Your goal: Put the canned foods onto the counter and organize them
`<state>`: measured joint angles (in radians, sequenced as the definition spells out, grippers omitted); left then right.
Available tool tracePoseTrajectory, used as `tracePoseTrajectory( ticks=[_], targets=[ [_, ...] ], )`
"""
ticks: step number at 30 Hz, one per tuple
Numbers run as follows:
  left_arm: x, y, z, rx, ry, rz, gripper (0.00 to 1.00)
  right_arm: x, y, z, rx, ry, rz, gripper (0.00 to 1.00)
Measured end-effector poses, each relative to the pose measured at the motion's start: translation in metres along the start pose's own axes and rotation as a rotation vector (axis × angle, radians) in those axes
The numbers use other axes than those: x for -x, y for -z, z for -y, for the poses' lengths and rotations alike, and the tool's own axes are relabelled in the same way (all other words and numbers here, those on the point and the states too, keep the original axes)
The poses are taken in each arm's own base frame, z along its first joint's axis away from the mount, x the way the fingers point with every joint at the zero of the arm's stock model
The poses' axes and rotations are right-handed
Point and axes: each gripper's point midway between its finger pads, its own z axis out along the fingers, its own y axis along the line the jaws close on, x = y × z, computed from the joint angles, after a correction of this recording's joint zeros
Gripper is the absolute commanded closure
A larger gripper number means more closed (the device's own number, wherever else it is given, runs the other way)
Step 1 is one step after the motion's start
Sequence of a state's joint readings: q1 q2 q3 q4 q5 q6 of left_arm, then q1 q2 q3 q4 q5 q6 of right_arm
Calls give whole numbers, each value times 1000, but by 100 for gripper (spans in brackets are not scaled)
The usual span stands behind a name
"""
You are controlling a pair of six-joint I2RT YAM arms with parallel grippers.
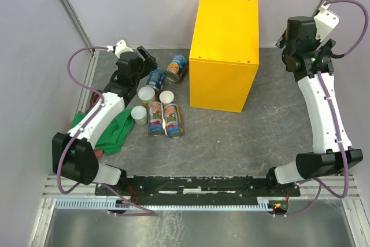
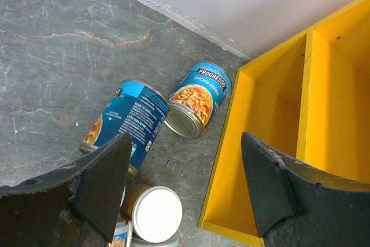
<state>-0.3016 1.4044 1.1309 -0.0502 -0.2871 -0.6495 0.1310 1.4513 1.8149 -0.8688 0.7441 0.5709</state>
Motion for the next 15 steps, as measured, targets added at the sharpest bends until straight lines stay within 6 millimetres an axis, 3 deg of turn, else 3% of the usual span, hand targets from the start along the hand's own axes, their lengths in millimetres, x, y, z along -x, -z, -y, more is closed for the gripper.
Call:
tracePoseTrajectory(
  ticks=[15],
  targets=[
    [-3,3,-2,15,-32,-35,12,10,11,-7,83,-70,50,1]
  ],
)
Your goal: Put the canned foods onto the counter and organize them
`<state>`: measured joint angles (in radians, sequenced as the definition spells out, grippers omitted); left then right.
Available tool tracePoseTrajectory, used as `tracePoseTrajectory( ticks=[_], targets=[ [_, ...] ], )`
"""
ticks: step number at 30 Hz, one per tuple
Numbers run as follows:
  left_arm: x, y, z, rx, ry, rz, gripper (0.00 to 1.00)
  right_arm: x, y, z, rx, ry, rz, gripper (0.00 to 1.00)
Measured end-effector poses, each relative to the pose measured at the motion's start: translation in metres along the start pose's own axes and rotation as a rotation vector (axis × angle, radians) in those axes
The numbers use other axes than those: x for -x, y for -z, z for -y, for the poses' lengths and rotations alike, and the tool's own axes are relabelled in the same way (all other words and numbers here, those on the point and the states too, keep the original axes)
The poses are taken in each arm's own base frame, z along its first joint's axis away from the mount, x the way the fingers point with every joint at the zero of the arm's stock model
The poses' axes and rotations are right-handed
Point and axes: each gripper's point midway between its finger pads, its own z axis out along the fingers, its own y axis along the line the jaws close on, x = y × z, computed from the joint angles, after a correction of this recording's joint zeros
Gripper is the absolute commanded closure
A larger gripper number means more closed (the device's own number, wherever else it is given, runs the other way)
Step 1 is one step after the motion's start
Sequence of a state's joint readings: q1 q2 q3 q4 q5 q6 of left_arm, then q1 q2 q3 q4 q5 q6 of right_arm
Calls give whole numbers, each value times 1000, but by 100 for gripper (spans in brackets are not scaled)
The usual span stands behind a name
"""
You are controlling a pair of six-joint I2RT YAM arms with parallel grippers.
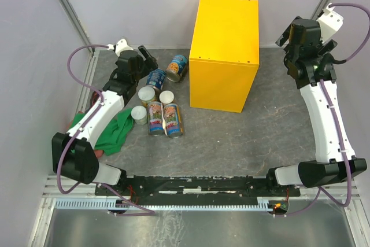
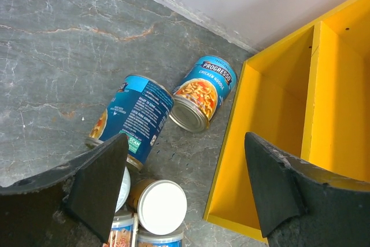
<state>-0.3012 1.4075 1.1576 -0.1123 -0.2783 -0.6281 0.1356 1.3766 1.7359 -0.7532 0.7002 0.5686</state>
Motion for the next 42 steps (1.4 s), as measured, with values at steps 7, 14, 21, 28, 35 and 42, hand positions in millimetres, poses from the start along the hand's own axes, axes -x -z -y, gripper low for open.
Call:
tracePoseTrajectory(
  ticks=[7,14,21,28,35,42],
  targets=[
    [-6,-17,0,22,-11,-50,13,-5,-3,-2,10,6,-6,1],
    [-34,-54,0,57,-44,-184,14,-23,-8,1,0,45,-40,1],
    [-58,-80,5,54,-70,-287,14,-36,-13,0,9,58,-64,1],
    [-58,-115,31,-29,-92,-302,3,-41,-17,-4,11,64,-77,1],
    [-88,-147,47,-105,-180,-346,1,-51,-25,-8,10,77,-101,1],
    [-117,-171,52,-138,-232,-386,1,-64,-32,-14,17,85,-135,1]
  ],
)
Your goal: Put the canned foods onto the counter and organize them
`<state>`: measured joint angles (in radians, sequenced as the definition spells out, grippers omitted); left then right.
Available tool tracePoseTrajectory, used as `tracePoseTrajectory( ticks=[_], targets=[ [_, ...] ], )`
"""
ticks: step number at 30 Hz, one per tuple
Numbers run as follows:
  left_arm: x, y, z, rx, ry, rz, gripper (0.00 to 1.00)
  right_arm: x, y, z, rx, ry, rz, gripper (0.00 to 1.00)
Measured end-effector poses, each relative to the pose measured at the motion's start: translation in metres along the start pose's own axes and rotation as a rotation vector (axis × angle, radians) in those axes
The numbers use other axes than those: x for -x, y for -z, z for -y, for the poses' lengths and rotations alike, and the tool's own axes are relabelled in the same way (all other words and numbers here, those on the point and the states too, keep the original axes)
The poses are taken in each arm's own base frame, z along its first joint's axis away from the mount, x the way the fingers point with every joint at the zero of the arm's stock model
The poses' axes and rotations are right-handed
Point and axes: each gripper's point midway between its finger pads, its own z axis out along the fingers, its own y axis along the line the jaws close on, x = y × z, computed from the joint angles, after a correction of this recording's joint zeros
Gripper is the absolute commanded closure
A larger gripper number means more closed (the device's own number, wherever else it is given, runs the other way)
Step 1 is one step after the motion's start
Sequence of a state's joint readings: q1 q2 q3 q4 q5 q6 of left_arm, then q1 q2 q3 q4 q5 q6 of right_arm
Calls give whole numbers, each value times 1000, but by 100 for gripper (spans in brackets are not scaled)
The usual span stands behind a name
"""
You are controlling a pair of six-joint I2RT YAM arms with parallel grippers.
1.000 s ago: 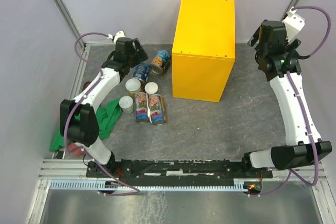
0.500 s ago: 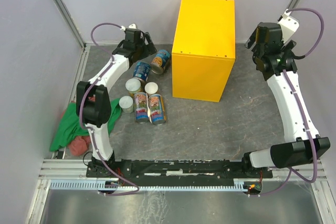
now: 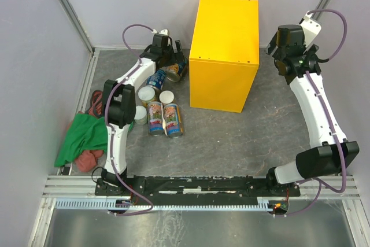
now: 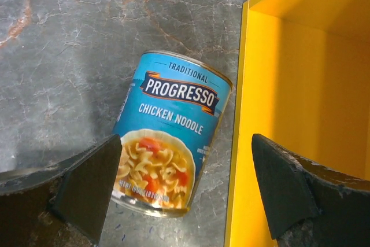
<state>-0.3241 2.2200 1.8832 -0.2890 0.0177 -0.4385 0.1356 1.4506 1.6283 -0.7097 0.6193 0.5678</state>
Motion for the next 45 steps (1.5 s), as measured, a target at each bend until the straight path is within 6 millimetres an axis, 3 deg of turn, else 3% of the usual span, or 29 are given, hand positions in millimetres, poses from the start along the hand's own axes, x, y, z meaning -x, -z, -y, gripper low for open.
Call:
tracePoseTrajectory(
  ticks=[7,21,37,45],
  targets=[
    [-8,-21,-2,-14,-36,-16,1,0,0,-6,25,-7,-10,1],
    [-15,-39,-2,-28,-51,-2,1,-1,-4,-17,59,-35,-20,1],
    [-36,-43,15,-58,-72,-40,1,-3,-3,-21,78,-39,-28,1],
    [-51,-41,33,-75,-120,-69,1,-4,-3,-23,92,-40,-35,1]
  ],
)
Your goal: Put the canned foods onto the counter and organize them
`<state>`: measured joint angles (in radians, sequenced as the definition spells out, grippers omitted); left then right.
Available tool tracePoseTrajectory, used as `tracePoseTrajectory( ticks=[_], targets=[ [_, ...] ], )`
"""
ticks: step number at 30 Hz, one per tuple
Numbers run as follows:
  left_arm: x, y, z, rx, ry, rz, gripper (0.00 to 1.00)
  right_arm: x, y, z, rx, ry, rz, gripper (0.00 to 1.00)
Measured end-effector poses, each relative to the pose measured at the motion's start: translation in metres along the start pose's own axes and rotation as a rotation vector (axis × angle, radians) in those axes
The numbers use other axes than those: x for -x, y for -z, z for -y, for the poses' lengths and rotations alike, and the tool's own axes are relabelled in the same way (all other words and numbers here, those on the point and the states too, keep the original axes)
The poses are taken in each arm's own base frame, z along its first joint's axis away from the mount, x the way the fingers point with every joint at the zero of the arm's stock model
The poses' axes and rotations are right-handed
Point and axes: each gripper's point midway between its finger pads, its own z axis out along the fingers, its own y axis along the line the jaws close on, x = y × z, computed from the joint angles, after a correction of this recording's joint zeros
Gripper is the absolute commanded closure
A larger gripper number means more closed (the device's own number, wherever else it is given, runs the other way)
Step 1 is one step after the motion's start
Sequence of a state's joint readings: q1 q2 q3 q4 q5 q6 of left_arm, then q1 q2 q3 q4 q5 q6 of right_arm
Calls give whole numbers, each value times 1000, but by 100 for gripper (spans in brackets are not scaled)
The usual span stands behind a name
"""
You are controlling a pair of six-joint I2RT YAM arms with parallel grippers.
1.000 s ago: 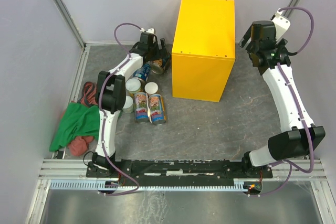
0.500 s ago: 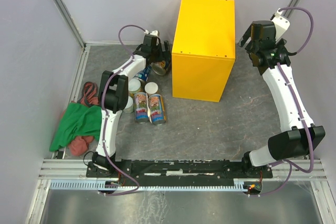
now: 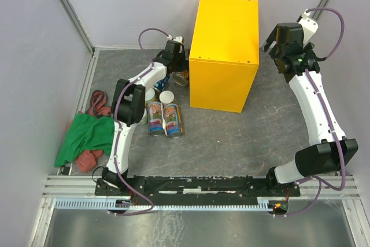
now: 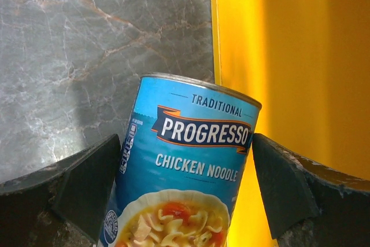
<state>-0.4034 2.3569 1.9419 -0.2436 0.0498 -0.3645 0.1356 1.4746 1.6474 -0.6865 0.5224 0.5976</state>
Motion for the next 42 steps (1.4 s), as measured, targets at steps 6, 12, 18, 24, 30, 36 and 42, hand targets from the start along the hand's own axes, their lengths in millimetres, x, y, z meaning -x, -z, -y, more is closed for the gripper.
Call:
tracePoseTrajectory(
  ticks=[6,12,18,24,30,36,42],
  targets=[
    [-8,-1,4,7,-9,-20,0,0,0,-1,4,0,-2,1],
    [-12,-3,6,-13,-7,-33,38,-3,-1,-4,21,1,-15,1],
    [-12,-3,6,-38,0,-31,75,-9,-4,-11,47,-5,-36,1],
    [-10,-2,7,-57,16,-6,94,-9,-5,-15,68,-11,-38,1],
    [-15,6,7,-60,45,-4,97,-10,-4,-15,72,-13,-35,1],
    [-26,20,8,-61,71,-30,97,-11,4,-10,77,-11,-39,1],
    [-35,33,9,-56,82,-48,97,-6,21,0,78,-17,-16,1]
  ],
)
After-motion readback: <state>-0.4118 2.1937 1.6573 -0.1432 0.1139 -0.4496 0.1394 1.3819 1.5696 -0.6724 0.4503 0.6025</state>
